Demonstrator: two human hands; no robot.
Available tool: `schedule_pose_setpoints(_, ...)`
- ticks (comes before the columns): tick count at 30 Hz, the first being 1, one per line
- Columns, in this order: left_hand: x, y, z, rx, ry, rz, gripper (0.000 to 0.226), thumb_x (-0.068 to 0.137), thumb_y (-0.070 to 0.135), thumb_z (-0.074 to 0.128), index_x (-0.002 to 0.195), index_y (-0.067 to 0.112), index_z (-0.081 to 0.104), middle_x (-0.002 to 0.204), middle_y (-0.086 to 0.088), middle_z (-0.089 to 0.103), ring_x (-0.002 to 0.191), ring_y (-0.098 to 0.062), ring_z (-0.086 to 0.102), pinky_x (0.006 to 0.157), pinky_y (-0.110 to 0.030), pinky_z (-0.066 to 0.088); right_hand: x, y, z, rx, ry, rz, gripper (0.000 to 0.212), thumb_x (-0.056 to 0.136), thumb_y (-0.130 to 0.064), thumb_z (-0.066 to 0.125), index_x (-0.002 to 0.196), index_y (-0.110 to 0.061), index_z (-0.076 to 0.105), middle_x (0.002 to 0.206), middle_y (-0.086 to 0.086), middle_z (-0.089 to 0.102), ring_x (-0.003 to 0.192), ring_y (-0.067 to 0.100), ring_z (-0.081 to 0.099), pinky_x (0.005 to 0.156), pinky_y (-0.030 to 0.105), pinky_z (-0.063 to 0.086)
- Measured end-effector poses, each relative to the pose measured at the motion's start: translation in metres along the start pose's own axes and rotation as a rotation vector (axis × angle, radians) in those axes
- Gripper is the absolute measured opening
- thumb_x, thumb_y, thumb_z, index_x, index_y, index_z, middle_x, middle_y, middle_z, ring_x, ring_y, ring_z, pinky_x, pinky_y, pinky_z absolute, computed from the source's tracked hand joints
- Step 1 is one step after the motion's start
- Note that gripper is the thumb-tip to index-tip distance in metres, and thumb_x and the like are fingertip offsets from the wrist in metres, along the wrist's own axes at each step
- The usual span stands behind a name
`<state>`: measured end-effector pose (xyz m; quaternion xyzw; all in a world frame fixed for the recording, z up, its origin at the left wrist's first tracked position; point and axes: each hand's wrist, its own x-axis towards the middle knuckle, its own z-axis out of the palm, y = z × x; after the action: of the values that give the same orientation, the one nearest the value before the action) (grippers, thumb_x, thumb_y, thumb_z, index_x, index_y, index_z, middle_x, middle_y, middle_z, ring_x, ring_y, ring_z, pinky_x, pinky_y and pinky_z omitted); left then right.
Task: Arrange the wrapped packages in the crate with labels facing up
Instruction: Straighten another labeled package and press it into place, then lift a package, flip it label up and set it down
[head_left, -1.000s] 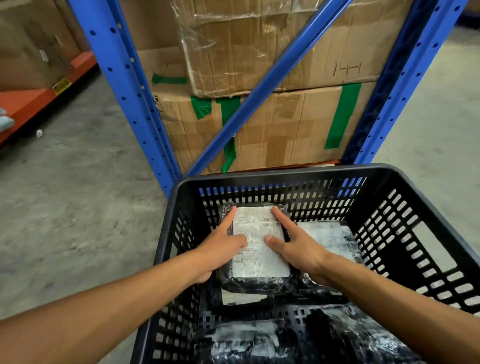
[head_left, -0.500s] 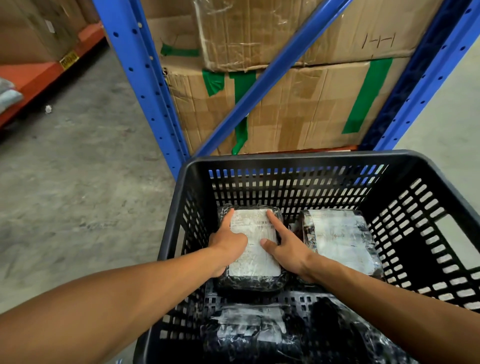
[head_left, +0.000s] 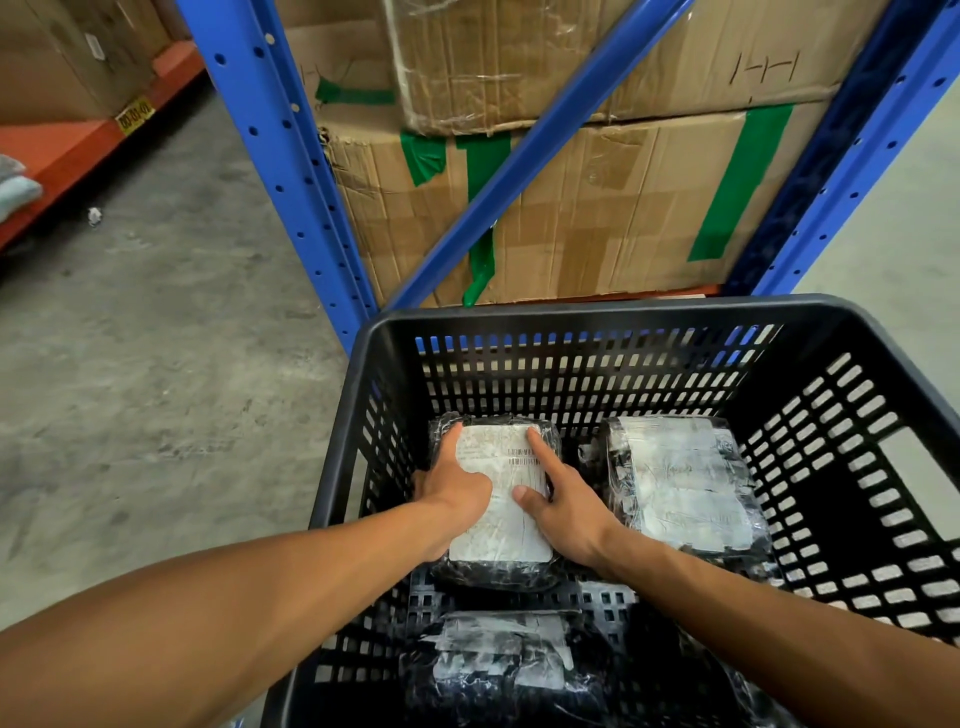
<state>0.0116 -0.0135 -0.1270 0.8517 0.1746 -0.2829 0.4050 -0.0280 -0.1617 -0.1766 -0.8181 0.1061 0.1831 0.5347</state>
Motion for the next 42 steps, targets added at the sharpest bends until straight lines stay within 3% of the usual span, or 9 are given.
schedule_pose_setpoints(7,0.003,0.001,-0.002,0.015,-0.007,0.0,0.086,0.093,0.007,0.044,0.155,0.054,0.008,0.155,-0.013,0.039,0.115,-0.031,0.061,0.055,-0.026,0.049,-0.004,-0.01,-0.007,-0.089,-0.048,0.006,0.073,0.091,-0.054,0.049,0.135,-0.074,-0.006,0.156,0.011,0.033,0.139,0.033,0.04,0.112,0.053,0.038)
schedule_pose_setpoints(13,-0.014,0.026,-0.01,0.476,0.053,0.115,0.077,0.093,0.017,0.049,0.158,0.037,0.013,0.158,-0.012,0.015,0.142,-0.037,0.023,0.112,-0.047,0.036,-0.019,-0.047,-0.049,-0.344,-0.149,0.031,0.063,0.099,-0.039,0.05,0.155,-0.033,0.021,0.147,0.011,0.05,0.128,0.032,0.054,0.111,0.043,0.04)
schedule_pose_setpoints(17,-0.022,0.07,-0.001,0.434,-0.095,0.502,0.062,0.096,0.019,0.05,0.154,0.028,0.029,0.131,-0.007,0.049,0.121,-0.025,0.051,0.095,-0.04,0.048,-0.027,-0.063,-0.116,-0.121,0.132,0.032,0.033,0.1,-0.027,0.05,0.133,-0.021,0.055,0.107,0.018,0.071,0.088,0.029,0.07,0.081,0.042,0.06)
schedule_pose_setpoints(20,-0.03,0.103,0.026,0.263,-0.349,0.472,0.064,0.098,0.016,0.048,0.155,0.028,0.022,0.086,-0.002,0.058,0.063,-0.014,0.052,0.056,-0.029,0.041,-0.034,-0.04,-0.153,-0.169,0.365,0.076,0.032,0.1,-0.027,0.05,0.129,-0.019,0.059,0.119,0.012,0.068,0.094,0.025,0.065,0.085,0.04,0.054)
schedule_pose_setpoints(22,-0.035,0.115,0.052,0.235,-0.431,0.461,0.072,0.097,0.012,0.048,0.158,0.029,0.014,0.084,-0.003,0.056,0.057,-0.013,0.046,0.052,-0.027,0.037,-0.038,-0.012,-0.166,-0.216,0.438,0.167,0.04,0.1,-0.032,0.048,0.136,-0.015,0.055,0.129,0.013,0.063,0.103,0.028,0.063,0.09,0.038,0.051)
schedule_pose_setpoints(28,-0.047,0.115,0.116,0.214,-0.461,0.42,0.082,0.094,0.005,0.045,0.16,0.035,0.007,0.159,-0.017,0.037,0.086,-0.025,0.066,0.054,-0.028,0.048,-0.041,0.04,-0.171,0.17,0.337,0.486,0.07,0.099,-0.058,0.027,0.151,-0.011,0.036,0.154,0.014,0.04,0.139,0.032,0.041,0.117,0.045,0.03)
schedule_pose_setpoints(31,-0.044,0.111,0.122,0.325,-0.427,0.461,0.086,0.09,0.011,0.049,0.157,0.044,0.007,0.157,-0.012,0.037,0.11,-0.034,0.064,0.082,-0.041,0.058,-0.028,0.056,-0.174,0.365,0.36,0.537,0.095,0.075,-0.086,0.029,0.136,-0.018,0.055,0.141,0.013,0.057,0.125,0.034,0.056,0.107,0.057,0.042)
schedule_pose_setpoints(37,-0.057,0.123,0.113,0.444,-0.495,0.421,0.102,0.082,0.064,0.062,0.148,0.061,-0.016,0.167,-0.021,-0.015,0.149,-0.052,0.013,0.118,-0.053,0.028,-0.044,0.017,-0.19,0.554,0.43,0.436,0.069,0.098,-0.063,0.016,0.128,-0.013,0.054,0.085,0.015,0.063,0.068,0.026,0.058,0.057,0.033,0.041)
schedule_pose_setpoints(42,-0.063,0.111,0.102,0.384,-0.336,0.496,0.128,0.072,0.065,0.073,0.141,0.059,-0.034,0.166,-0.013,0.026,0.148,-0.04,0.03,0.118,-0.045,0.032,-0.04,-0.003,-0.177,0.754,0.291,0.303,0.083,0.088,-0.077,0.013,0.145,-0.023,0.042,0.081,0.016,0.067,0.075,0.029,0.062,0.076,0.042,0.046)
